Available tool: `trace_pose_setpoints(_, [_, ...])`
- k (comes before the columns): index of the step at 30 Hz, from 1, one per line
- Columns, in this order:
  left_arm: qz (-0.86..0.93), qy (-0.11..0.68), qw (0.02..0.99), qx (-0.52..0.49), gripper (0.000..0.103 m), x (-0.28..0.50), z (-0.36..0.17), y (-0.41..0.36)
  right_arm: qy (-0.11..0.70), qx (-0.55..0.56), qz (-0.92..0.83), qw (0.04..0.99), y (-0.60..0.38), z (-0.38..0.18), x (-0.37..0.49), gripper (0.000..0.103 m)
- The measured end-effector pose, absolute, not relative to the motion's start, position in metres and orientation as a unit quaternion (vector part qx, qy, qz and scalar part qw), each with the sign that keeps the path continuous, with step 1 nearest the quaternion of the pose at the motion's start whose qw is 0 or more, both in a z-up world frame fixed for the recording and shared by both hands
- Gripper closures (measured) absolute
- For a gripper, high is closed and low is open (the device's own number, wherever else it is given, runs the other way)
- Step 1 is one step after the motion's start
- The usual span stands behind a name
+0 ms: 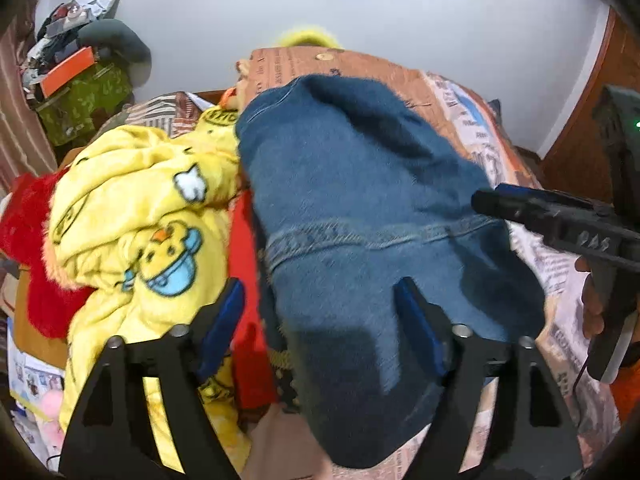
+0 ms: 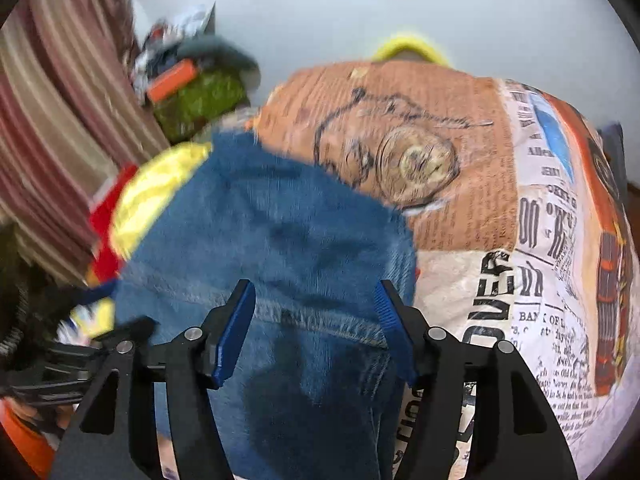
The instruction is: Fold large clothes
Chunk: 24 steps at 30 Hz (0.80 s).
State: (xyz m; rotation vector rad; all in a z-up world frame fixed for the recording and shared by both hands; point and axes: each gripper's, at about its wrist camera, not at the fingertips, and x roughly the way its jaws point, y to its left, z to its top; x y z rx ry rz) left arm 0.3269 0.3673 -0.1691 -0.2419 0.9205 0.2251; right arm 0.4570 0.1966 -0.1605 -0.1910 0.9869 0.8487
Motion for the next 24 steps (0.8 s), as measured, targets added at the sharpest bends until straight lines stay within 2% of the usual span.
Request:
trace_pose_setpoints(4, [0.099, 0.443, 0.881, -0.135, 0.020, 0.314, -0.173, 0.367, 0.454, -0.144, 0.365, 0.800, 0.191, -0.182, 0.445, 0.045])
trace_pose_setpoints(6, [0.102, 0.441, 0.882, -0.129, 0.020, 0.308, -0.172, 0.362, 0.439, -0.180, 0.360, 0.803, 0.183, -0.185, 0.432, 0.038])
trace_pose_setpoints(11, [0.113, 0.438, 0.884, -0.119, 0.021, 0.292, -0.165, 0.350, 0.421, -0.226, 0.376, 0.794, 0.156, -0.180, 0.395, 0.037])
trace_pose_setpoints(18, [0.124, 0.393, 0.906, -0.094, 0.021, 0.257, -0.116, 0.318, 0.411, -0.132, 0.392, 0.812, 0.106, -0.129, 0.369, 0.037])
trace_pose_setpoints(24, [0.123, 0.306, 0.941, -0.075, 0.021, 0.208, -0.041, 0.276, 0.327, -0.083, 0.408, 0.848, 0.075, -0.052, 0.325, 0.037])
